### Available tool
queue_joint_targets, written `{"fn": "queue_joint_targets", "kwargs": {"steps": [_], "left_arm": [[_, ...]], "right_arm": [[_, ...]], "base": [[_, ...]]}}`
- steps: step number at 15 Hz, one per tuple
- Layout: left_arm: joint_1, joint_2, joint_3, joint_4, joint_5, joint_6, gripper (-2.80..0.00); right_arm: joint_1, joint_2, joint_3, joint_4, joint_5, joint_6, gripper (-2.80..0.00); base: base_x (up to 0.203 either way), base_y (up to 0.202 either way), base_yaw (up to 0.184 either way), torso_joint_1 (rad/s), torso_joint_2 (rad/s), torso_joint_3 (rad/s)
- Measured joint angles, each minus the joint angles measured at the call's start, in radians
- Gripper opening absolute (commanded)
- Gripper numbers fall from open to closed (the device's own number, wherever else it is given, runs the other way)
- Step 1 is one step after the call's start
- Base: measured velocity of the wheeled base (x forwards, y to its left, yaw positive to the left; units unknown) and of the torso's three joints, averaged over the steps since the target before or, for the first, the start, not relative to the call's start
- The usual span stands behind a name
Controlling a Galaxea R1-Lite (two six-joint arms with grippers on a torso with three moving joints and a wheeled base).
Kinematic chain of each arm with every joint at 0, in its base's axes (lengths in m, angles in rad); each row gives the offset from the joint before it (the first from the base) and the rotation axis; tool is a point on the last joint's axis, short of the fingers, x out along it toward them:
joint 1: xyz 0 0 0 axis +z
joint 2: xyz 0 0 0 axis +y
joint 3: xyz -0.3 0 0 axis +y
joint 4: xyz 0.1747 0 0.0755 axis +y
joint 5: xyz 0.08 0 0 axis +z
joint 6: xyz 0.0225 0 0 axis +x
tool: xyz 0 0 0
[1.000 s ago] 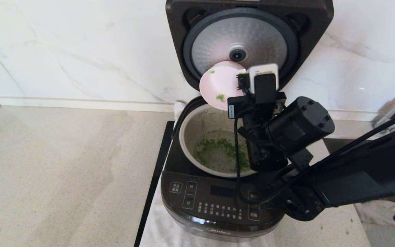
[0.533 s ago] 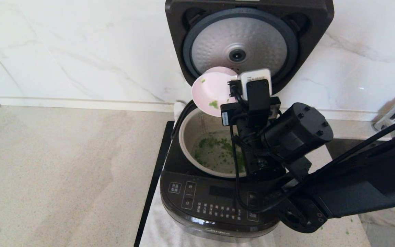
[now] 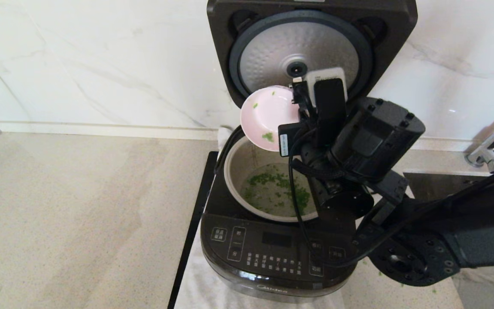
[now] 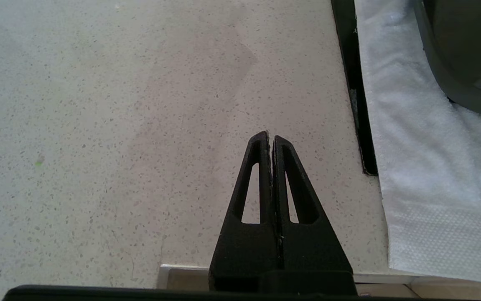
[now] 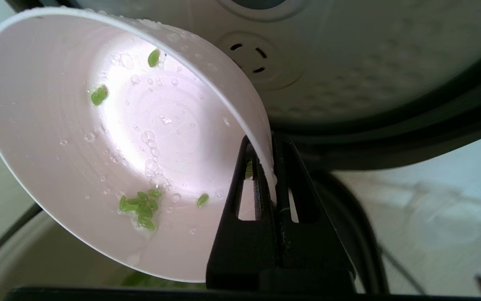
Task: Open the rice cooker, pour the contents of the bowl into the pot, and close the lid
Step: Pour the water from the bowl into the rice cooker, then fill a bowl with water from the tap
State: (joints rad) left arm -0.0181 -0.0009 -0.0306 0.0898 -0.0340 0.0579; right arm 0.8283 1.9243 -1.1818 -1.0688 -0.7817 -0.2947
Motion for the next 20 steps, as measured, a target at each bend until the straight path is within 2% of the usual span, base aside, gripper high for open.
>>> {"fn": "queue_joint_targets", "kwargs": {"steps": [2,4,7,9,12,15,17,20], "left_arm": [[0.000,0.000,0.000,0.000,0.001,0.000,-2.80],[0.000,0.000,0.000,0.000,0.001,0.000,-2.80],[0.000,0.000,0.000,0.000,0.001,0.000,-2.80],[0.000,0.000,0.000,0.000,0.001,0.000,-2.80],[0.000,0.000,0.000,0.000,0.001,0.000,-2.80],[0.000,0.000,0.000,0.000,0.001,0.000,-2.80],[0.000,0.000,0.000,0.000,0.001,0.000,-2.80],[0.000,0.000,0.000,0.000,0.001,0.000,-2.80]], "right_arm": [[0.001,-0.052,-0.071,0.254,0.007,0.146,-2.80],[-0.010,-0.111,-0.173,0.558,0.051,0.330,-2.80],[-0.044,-0.196,-0.325,1.006,0.194,0.584,-2.80],[-0.089,-0.260,-0.388,1.276,0.319,0.703,-2.80],[-0.189,-0.359,-0.411,1.554,0.459,0.743,-2.80],[-0.358,-0.446,-0.394,1.730,0.580,0.749,-2.80],[-0.542,-0.484,-0.361,1.771,0.655,0.754,-2.80],[-0.900,-0.507,-0.289,1.783,0.811,0.714,-2.80]], "base": [[0.000,0.000,0.000,0.000,0.00,0.000],[0.000,0.000,0.000,0.000,0.00,0.000],[0.000,0.000,0.000,0.000,0.00,0.000],[0.000,0.000,0.000,0.000,0.00,0.000],[0.000,0.000,0.000,0.000,0.00,0.000],[0.000,0.000,0.000,0.000,0.00,0.000],[0.000,0.000,0.000,0.000,0.00,0.000],[0.000,0.000,0.000,0.000,0.00,0.000]]}}
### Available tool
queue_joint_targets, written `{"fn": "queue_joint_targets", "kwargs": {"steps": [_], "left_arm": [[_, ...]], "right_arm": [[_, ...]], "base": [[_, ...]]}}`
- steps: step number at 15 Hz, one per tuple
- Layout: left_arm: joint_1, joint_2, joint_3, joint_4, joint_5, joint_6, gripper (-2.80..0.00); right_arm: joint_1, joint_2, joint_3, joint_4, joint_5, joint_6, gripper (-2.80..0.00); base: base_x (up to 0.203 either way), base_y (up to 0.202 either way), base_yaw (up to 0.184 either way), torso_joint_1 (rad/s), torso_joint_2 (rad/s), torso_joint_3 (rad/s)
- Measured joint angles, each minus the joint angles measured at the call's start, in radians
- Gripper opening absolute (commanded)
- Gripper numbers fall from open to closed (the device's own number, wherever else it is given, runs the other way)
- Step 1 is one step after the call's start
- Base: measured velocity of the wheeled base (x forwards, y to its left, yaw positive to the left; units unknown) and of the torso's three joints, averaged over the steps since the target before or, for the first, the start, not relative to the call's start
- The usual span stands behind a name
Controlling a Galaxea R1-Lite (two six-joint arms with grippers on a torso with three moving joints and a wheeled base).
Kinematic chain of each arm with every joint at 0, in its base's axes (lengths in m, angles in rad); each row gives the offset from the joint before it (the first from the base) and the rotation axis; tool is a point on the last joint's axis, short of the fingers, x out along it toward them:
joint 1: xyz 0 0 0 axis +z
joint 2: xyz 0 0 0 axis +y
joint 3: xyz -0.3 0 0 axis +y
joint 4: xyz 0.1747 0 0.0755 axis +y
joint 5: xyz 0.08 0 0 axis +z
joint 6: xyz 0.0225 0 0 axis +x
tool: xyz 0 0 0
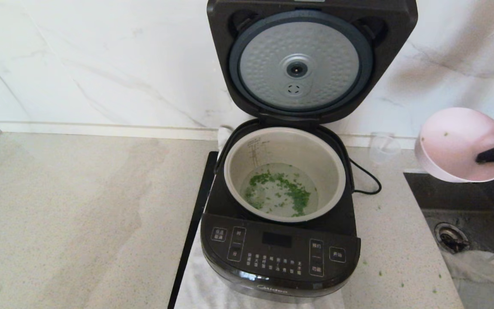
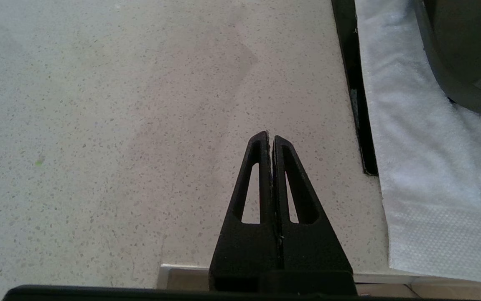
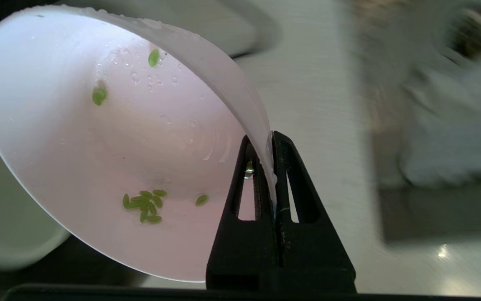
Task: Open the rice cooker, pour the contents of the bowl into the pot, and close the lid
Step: Fill a bowl with water from the tap
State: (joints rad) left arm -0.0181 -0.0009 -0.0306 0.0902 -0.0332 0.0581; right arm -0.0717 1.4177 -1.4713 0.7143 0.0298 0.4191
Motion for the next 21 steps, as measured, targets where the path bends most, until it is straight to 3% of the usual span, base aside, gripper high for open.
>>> {"fn": "queue_joint_targets", "kwargs": {"steps": [5,8,14,21], "left_arm": [[0.000,0.000,0.000,0.000,0.000,0.000,-2.80],[0.000,0.000,0.000,0.000,0.000,0.000,-2.80],[0.000,0.000,0.000,0.000,0.000,0.000,-2.80],[0.000,0.000,0.000,0.000,0.000,0.000,-2.80]], "right_arm": [[-0.580,0.100,0.087,-0.037,0.263,-0.118,-2.80],[-0.811,0.266,0.097,-0.102,0.341,-0.162,-2.80],[-1.048,0.578,-0.016,-0.145,0.414,-0.172,-2.80],[-1.090,0.744,-0.146,-0.143,0.494,-0.145,-2.80]], "base": [[0.000,0.000,0.000,0.000,0.00,0.000],[0.000,0.000,0.000,0.000,0.00,0.000],[0.000,0.000,0.000,0.000,0.00,0.000],[0.000,0.000,0.000,0.000,0.00,0.000]]}}
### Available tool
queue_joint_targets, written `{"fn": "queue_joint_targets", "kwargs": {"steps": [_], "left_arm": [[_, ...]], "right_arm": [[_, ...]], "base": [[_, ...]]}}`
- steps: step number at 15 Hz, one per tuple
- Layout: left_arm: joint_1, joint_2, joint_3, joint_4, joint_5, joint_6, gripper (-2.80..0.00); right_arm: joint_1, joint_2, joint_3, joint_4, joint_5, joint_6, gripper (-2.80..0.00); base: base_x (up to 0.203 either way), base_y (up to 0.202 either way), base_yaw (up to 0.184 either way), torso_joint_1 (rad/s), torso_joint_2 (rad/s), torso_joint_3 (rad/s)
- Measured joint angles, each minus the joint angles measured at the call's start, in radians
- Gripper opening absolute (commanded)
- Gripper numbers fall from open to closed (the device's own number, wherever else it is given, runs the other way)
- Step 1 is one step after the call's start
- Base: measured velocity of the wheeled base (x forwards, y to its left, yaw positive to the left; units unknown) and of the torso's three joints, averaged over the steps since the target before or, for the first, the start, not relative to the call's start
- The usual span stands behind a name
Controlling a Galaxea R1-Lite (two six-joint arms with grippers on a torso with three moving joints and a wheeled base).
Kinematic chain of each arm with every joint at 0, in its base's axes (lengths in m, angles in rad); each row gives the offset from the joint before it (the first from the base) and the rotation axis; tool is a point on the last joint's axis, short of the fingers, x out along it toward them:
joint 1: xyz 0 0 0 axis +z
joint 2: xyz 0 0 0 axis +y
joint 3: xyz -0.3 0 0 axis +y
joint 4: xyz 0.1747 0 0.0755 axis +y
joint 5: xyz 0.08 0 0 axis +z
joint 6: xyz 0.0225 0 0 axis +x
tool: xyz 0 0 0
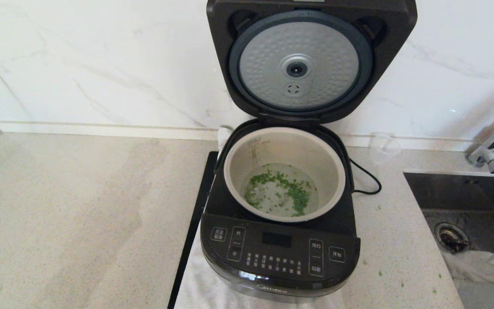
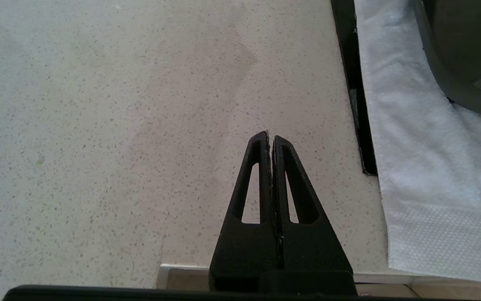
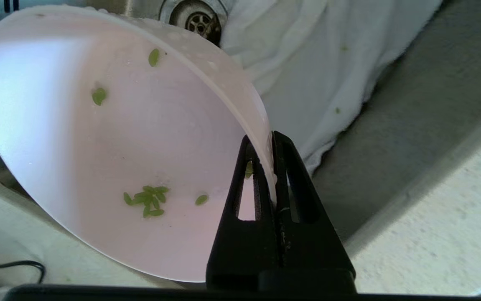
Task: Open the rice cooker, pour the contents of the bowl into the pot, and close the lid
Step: Fill a bowl with water from the tap
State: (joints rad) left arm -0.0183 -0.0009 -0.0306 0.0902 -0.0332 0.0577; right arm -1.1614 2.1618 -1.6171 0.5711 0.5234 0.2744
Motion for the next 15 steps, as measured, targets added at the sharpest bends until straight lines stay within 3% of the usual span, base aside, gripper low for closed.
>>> {"fn": "queue_joint_targets", "kwargs": {"steps": [9,15], "left_arm": [[0.001,0.000,0.000,0.000,0.000,0.000,-2.80],[0.000,0.000,0.000,0.000,0.000,0.000,-2.80]], "right_arm": [[0.095,0.062,-0.103,-0.002,0.015,0.112,-2.80],[0.108,0.066,-0.116,-0.002,0.015,0.120,-2.80]], "base": [[0.000,0.000,0.000,0.000,0.00,0.000],[0.000,0.000,0.000,0.000,0.00,0.000]]}}
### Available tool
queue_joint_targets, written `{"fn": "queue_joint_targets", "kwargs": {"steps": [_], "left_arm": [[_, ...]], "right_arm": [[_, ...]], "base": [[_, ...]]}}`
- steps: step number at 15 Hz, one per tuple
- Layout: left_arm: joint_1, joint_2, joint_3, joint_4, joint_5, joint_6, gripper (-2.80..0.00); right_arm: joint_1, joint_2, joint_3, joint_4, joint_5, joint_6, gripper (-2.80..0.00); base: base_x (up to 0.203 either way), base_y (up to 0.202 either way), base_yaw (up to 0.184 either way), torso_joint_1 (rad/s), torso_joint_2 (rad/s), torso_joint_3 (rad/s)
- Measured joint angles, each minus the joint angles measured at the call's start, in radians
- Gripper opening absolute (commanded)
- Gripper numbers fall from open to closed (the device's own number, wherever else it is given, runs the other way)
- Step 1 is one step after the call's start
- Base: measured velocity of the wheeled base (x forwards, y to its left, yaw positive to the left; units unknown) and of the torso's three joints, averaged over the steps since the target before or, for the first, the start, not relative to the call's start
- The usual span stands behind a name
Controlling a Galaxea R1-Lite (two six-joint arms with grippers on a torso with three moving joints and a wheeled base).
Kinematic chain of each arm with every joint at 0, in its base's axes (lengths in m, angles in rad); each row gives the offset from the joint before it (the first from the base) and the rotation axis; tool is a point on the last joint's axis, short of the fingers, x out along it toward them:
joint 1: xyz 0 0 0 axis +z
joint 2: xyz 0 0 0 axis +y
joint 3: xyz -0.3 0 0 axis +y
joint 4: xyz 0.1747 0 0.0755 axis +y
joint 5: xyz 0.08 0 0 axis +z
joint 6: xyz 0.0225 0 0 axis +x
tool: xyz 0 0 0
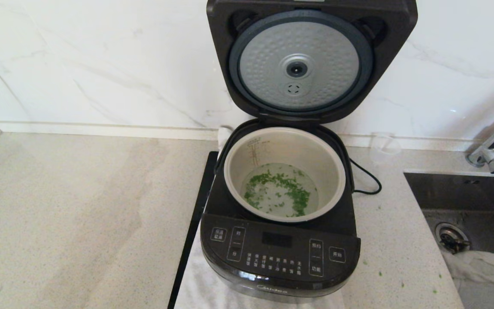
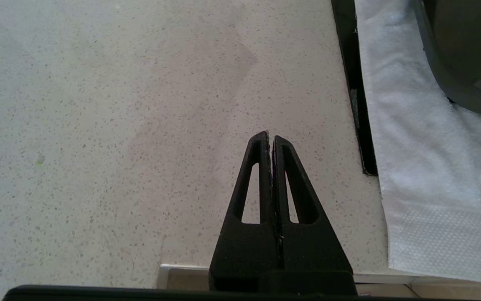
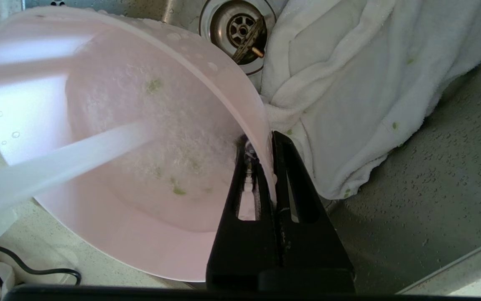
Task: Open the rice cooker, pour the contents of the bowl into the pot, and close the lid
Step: Fill a bowl with water from the tap
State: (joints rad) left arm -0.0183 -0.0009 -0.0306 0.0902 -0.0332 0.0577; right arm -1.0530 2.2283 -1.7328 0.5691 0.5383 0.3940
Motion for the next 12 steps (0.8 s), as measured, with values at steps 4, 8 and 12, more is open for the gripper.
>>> {"fn": "queue_joint_targets", "kwargs": {"steps": [4,8,12], "left_arm": [[0.000,0.000,0.000,0.000,0.000,0.000,-2.80],[0.000,0.000,0.000,0.000,0.000,0.000,-2.80],[0.000,0.000,0.000,0.000,0.000,0.000,-2.80]], "right_arm": [[0.003,-0.009,0.002,0.006,0.000,0.000,-2.80],[0.013,-0.031,0.009,0.023,0.000,0.000,-2.80],[0.051,-0.096,0.049,0.070,0.000,-0.014,-2.80]], "base": [[0.000,0.000,0.000,0.000,0.00,0.000],[0.000,0.000,0.000,0.000,0.00,0.000],[0.000,0.000,0.000,0.000,0.00,0.000]]}}
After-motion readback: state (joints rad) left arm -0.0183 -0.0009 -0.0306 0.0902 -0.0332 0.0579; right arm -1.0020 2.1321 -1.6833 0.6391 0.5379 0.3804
